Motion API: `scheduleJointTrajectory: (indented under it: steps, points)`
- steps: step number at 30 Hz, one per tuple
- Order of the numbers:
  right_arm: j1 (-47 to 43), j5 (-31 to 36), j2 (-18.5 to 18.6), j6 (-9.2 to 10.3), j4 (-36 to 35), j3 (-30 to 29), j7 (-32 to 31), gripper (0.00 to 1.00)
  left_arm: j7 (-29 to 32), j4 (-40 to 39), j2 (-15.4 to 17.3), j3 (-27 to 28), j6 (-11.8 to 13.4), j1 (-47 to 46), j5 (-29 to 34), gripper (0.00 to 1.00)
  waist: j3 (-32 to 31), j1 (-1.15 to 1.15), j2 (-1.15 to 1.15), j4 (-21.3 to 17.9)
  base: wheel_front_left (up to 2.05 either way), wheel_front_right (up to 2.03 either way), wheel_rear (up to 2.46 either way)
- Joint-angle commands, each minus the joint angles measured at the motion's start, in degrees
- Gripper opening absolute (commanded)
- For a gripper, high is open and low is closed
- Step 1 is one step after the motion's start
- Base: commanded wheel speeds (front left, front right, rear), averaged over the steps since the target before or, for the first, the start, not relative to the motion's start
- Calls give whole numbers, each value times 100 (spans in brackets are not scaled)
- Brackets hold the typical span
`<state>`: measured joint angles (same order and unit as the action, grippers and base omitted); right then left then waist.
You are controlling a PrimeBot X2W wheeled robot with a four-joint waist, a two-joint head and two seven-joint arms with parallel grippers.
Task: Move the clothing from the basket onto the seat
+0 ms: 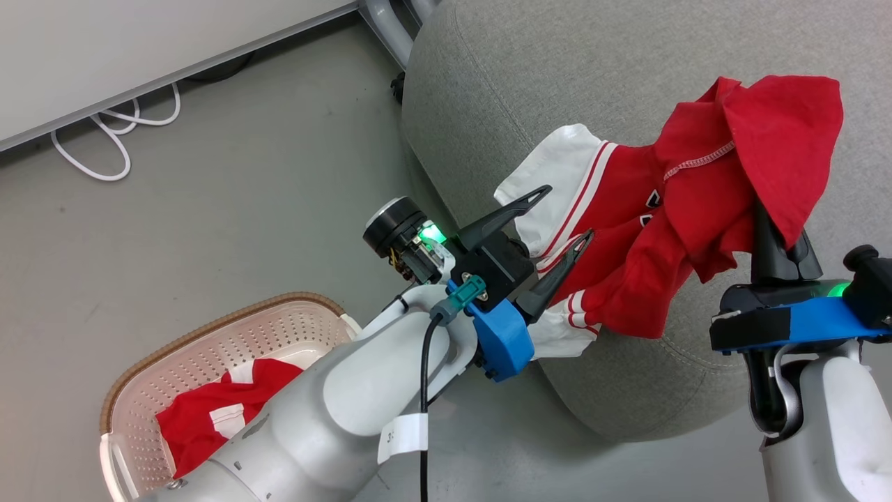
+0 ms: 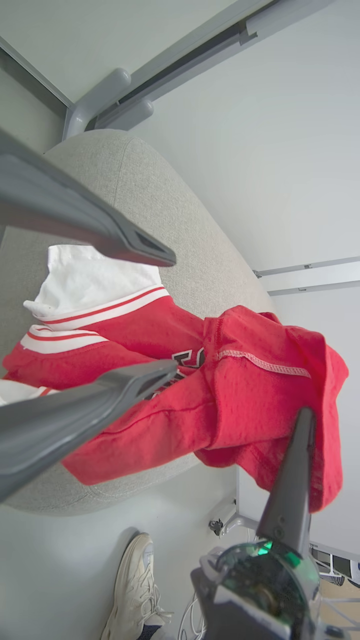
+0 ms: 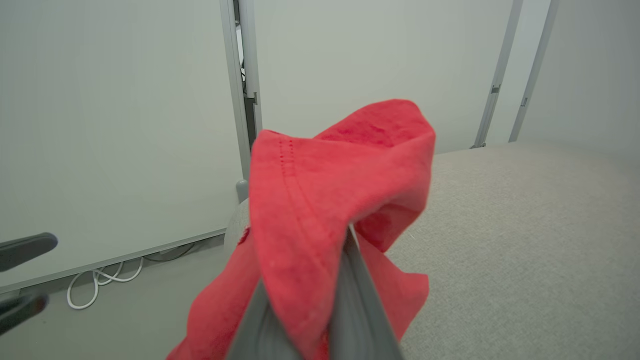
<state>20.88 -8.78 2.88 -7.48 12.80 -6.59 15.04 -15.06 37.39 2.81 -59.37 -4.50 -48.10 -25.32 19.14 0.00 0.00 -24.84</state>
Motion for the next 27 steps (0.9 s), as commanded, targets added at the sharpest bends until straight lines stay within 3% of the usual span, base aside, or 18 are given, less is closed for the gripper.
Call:
scheduleJointTrajectory:
  steps: [1,6,12,21,27]
  points:
    - [72,35,0,-3,-20,11,22,0,-18,7,15,54,40,35,-7,100,6,0,0,5,0,0,0]
    - [512,182,32,-3,-135,-44,22,0,-18,-44,21,203,84,-114,99,100,133,0,0,-3,0,0,0]
    - [1494,173,394,-2,-178,-310,23,0,-18,-135,69,294,108,-360,291,100,609,0,0,84,0,0,0]
    - [3265,106,1473,-2,-130,-1268,22,0,2,-119,198,246,97,-1067,632,100,1844,0,0,185,0,0,0]
    - [3986,67,2288,-2,212,-1826,22,0,58,-148,256,193,79,-1484,799,100,2478,0,0,252,0,0,0]
